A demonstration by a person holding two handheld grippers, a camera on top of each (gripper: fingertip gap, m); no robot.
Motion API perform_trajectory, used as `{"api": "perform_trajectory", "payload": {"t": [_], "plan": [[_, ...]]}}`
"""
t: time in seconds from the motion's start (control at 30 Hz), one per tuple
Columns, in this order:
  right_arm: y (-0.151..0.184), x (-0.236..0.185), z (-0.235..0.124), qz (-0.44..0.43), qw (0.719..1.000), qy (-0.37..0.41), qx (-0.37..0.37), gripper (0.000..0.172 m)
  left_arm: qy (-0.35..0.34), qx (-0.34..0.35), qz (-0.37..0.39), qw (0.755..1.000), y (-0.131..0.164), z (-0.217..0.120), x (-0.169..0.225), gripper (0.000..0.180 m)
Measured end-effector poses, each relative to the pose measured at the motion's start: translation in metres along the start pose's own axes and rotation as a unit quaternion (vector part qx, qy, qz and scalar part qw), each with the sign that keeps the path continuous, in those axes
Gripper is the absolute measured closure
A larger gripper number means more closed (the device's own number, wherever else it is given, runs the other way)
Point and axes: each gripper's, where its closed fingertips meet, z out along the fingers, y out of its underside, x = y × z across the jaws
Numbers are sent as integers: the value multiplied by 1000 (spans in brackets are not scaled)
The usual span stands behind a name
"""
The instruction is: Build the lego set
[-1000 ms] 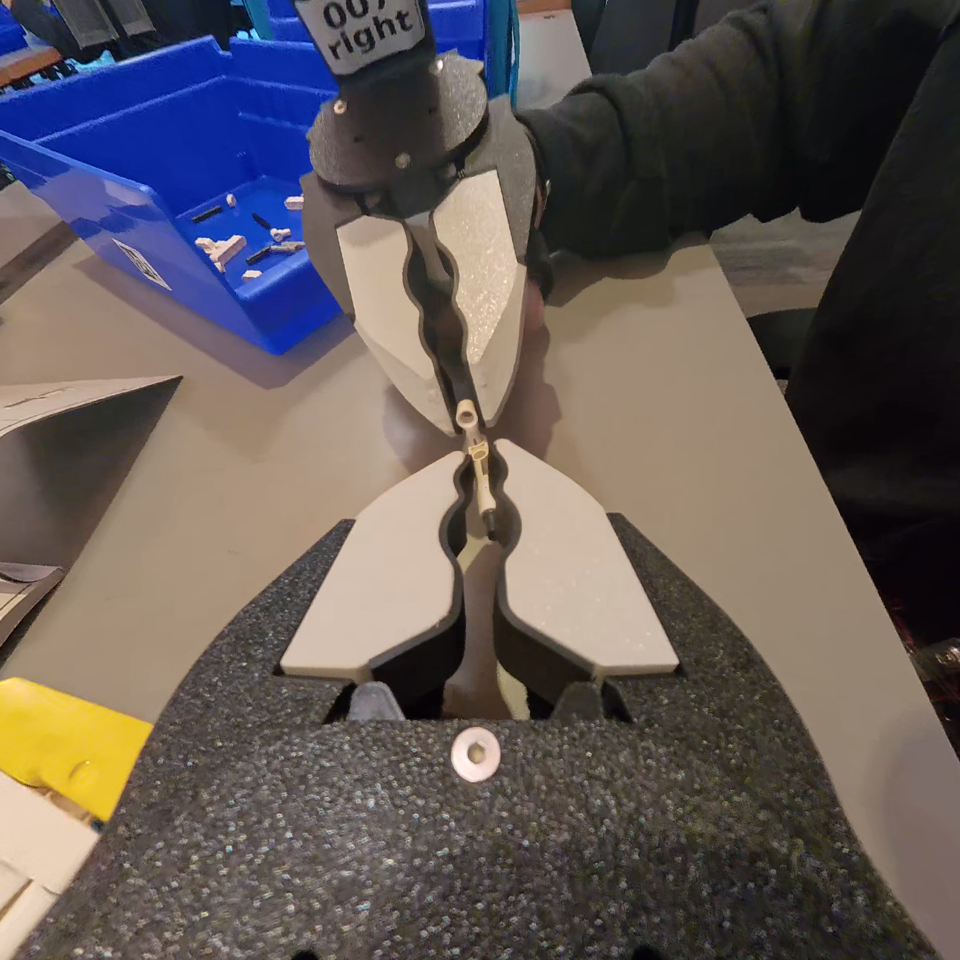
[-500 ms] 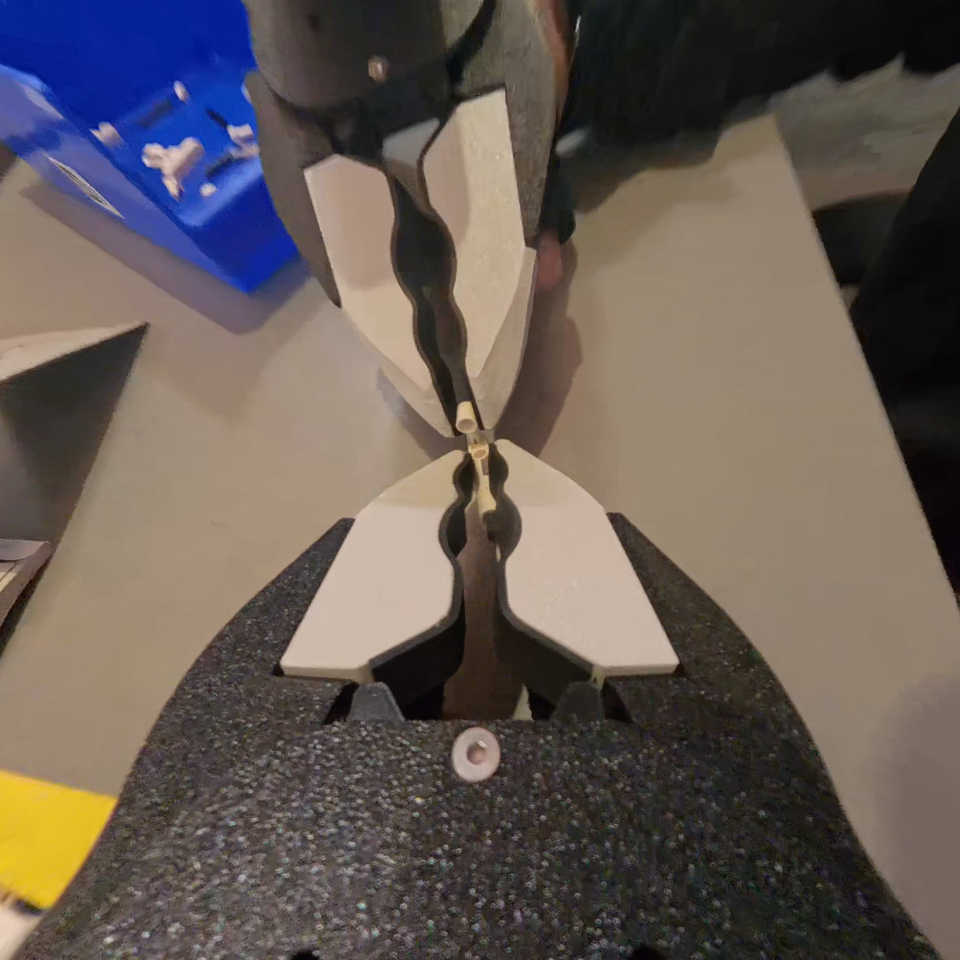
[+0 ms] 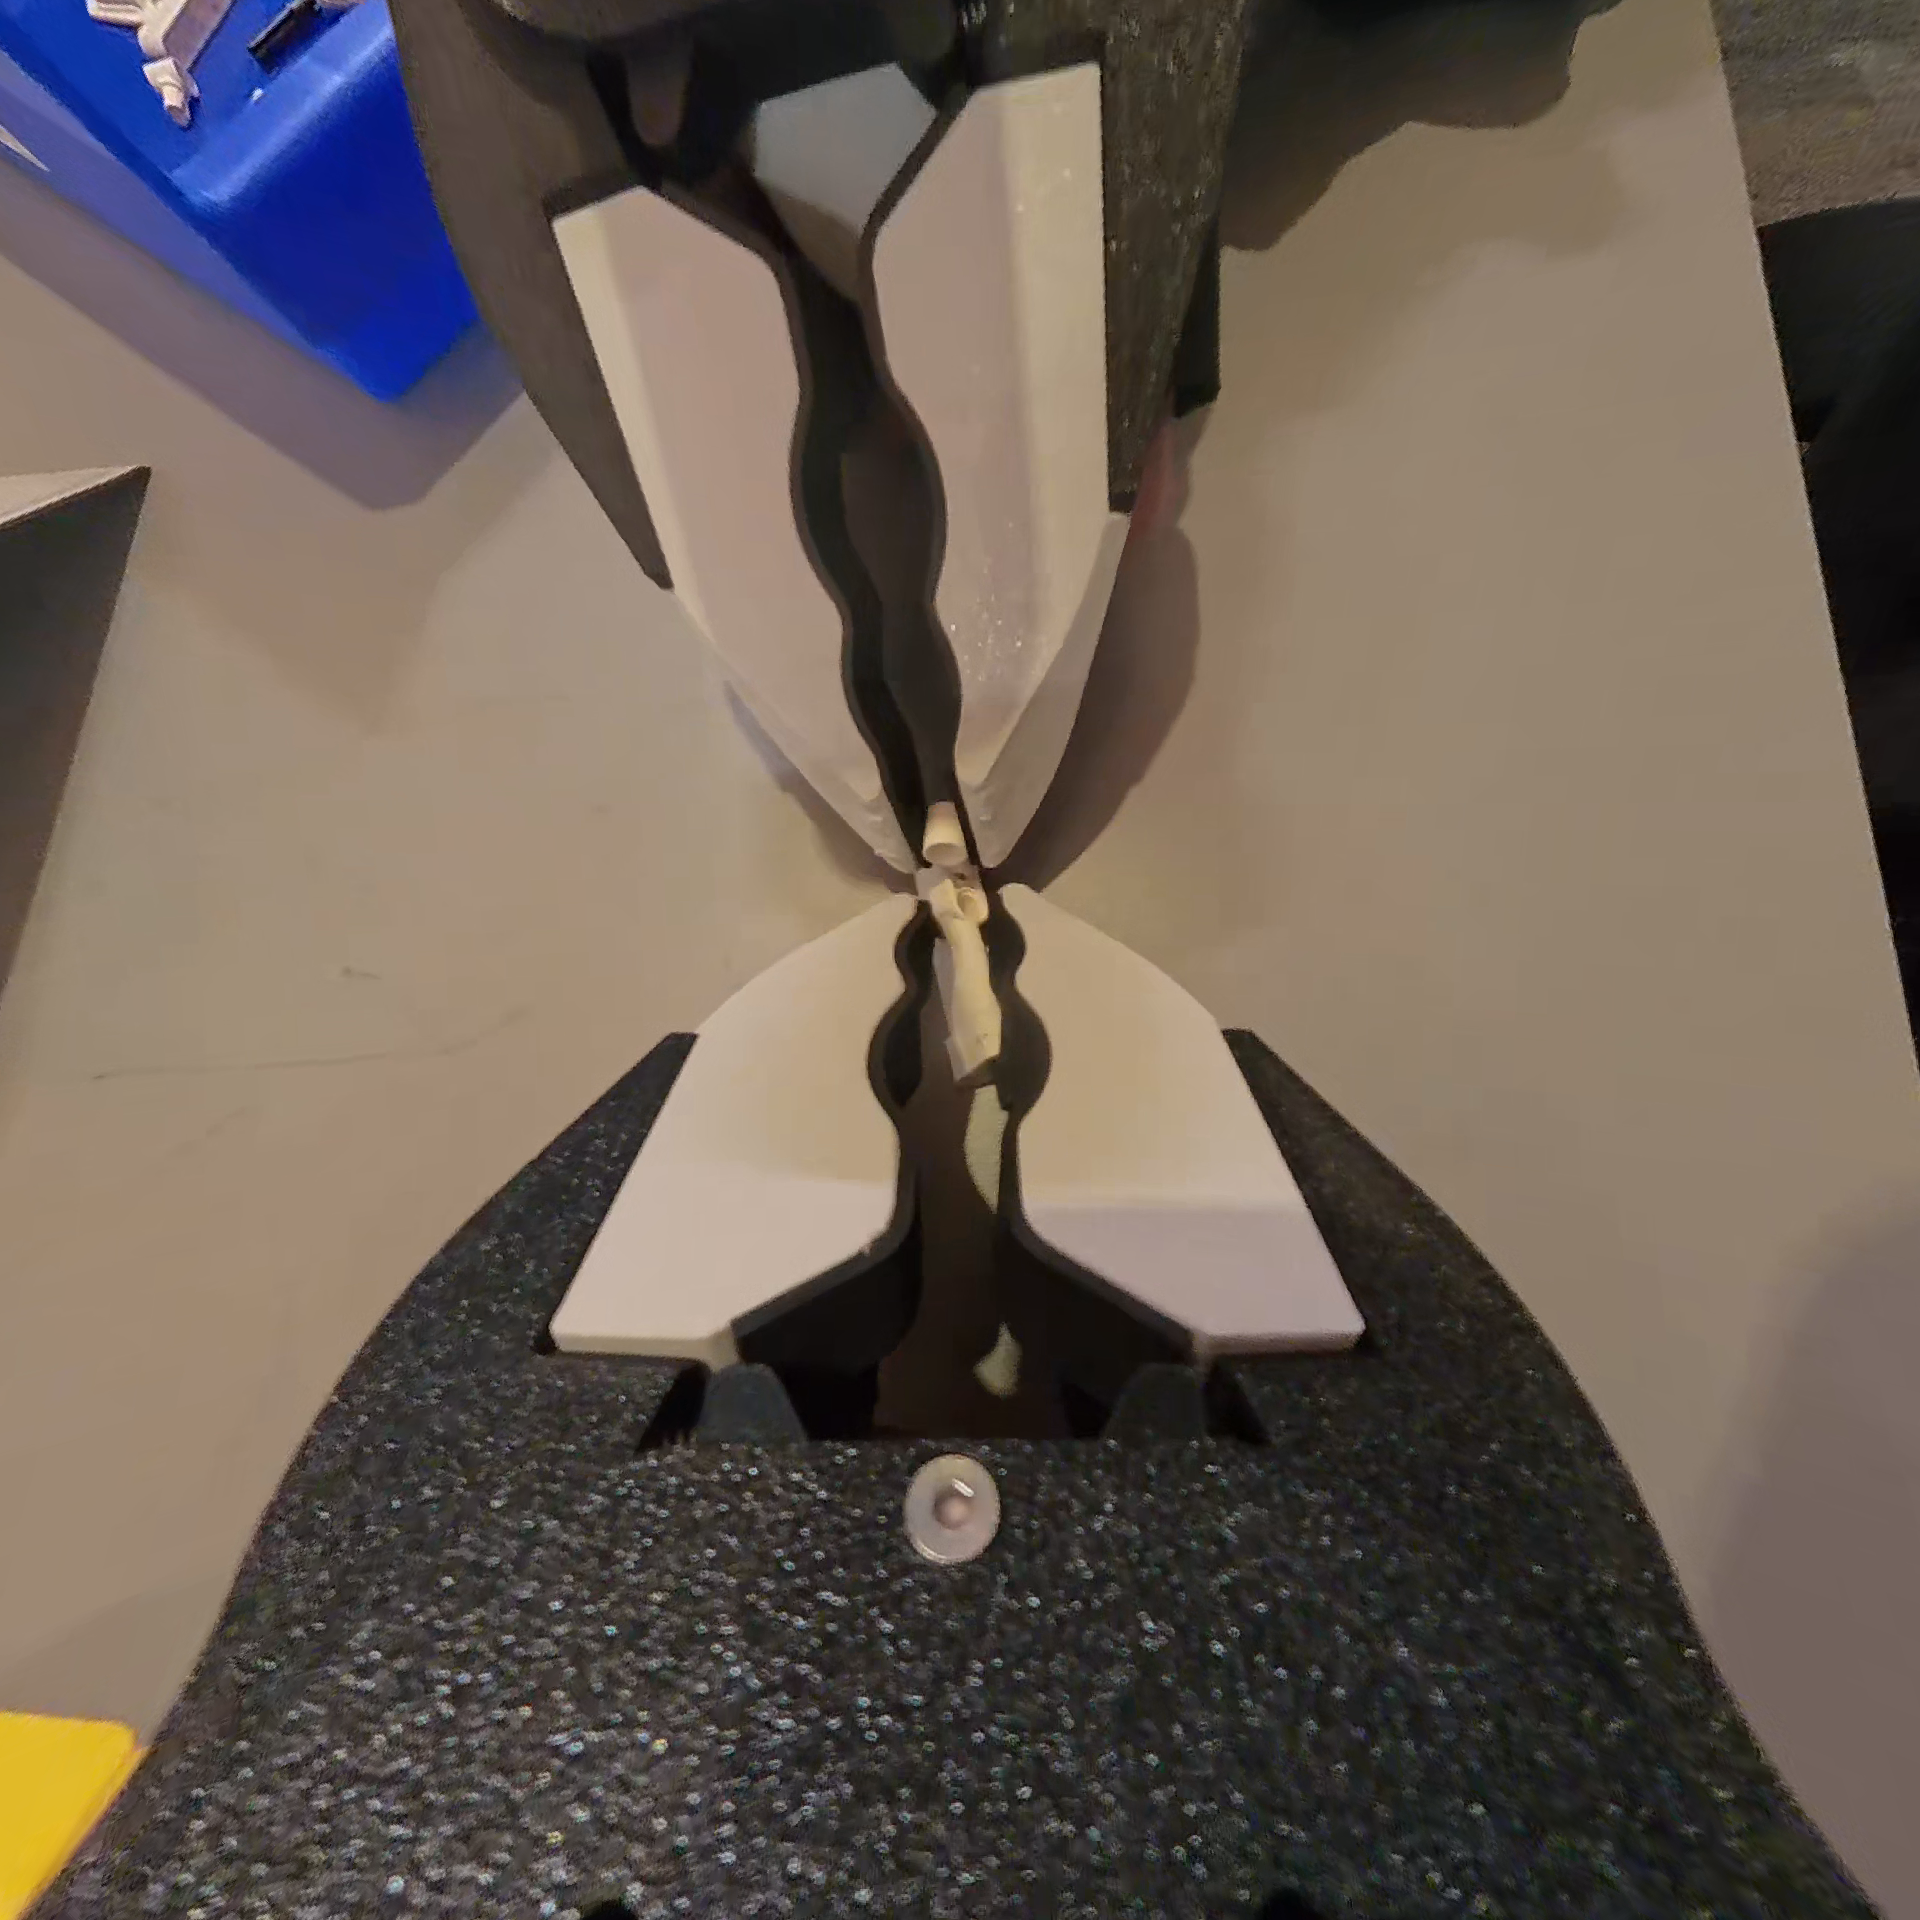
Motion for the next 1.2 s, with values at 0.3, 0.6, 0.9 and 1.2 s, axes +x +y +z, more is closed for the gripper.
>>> {"api": "perform_trajectory", "payload": {"t": [0.3,0.6,0.9,1.2], "plan": [[0,2,1,19,1000,-4,-4,164,-13,-16,35,999,3,-2,0,169],[-3,5,1,26,1000,1,2,164,-34,-37,61,997,5,-1,-3,173],[-4,5,-5,27,999,-5,17,164,-14,4,39,999,-2,0,-3,175],[-22,-12,-30,-10,991,-88,101,164,63,93,-8,994,-32,-16,9,175]]}}
